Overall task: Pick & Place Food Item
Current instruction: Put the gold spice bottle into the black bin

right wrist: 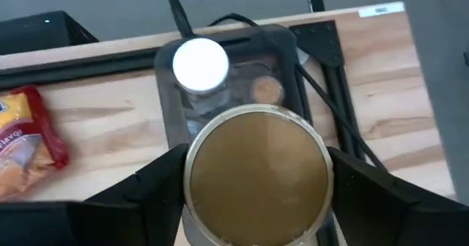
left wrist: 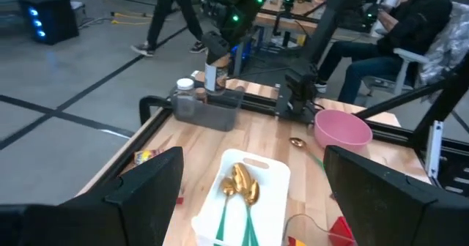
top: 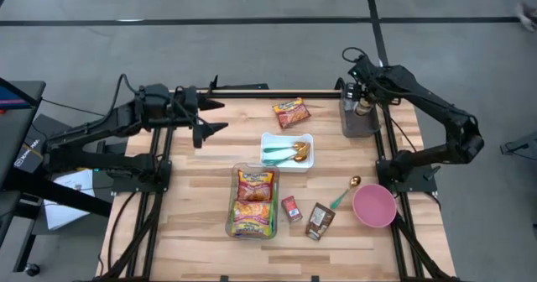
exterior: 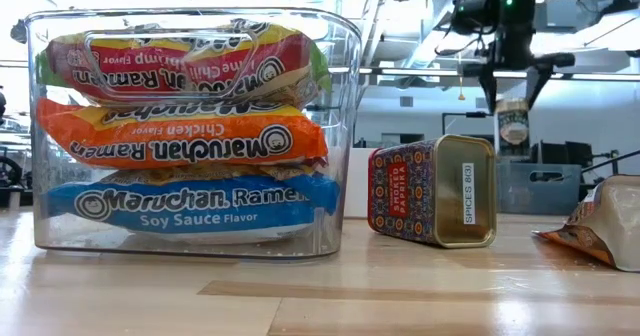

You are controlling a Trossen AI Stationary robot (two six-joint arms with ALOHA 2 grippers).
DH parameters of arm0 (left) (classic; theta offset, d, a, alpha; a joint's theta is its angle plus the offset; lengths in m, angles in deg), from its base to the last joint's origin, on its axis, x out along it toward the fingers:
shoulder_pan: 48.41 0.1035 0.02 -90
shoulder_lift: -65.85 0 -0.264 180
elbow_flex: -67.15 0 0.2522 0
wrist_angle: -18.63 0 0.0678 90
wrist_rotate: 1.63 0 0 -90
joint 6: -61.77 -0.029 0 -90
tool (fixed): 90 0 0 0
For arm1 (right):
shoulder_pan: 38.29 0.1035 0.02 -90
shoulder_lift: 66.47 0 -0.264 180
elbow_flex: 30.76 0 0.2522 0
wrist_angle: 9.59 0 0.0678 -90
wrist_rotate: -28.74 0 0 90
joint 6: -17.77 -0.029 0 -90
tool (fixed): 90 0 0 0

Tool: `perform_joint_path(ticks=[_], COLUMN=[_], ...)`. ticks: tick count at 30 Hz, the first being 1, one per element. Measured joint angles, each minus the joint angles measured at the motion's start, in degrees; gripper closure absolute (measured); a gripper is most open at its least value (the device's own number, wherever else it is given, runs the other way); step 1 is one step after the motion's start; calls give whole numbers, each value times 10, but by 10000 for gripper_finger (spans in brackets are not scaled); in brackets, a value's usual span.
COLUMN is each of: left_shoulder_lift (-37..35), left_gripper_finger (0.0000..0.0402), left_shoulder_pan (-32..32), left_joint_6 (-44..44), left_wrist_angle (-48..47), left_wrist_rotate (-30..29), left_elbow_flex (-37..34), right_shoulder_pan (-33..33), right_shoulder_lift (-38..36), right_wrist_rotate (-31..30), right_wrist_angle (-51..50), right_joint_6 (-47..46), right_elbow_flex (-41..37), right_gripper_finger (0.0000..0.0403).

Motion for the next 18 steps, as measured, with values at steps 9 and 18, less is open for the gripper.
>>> perform_joint_path(ticks=[9,18], left_shoulder_lift=[0,4], left_gripper_finger=[79,79], left_shoulder_pan=[14,14], left_joint_6=[-1,1], left_wrist_angle=[0,-2], left_wrist_rotate=[1,2], left_elbow_flex=[0,0], right_shoulder_pan=[-14,-21], right_shoulder_lift=[1,0], right_wrist_rotate=[20,36], right_wrist_angle=[77,160], right_joint_6=[4,16], right_elbow_flex=[-68,-125], right_gripper_finger=[132,132])
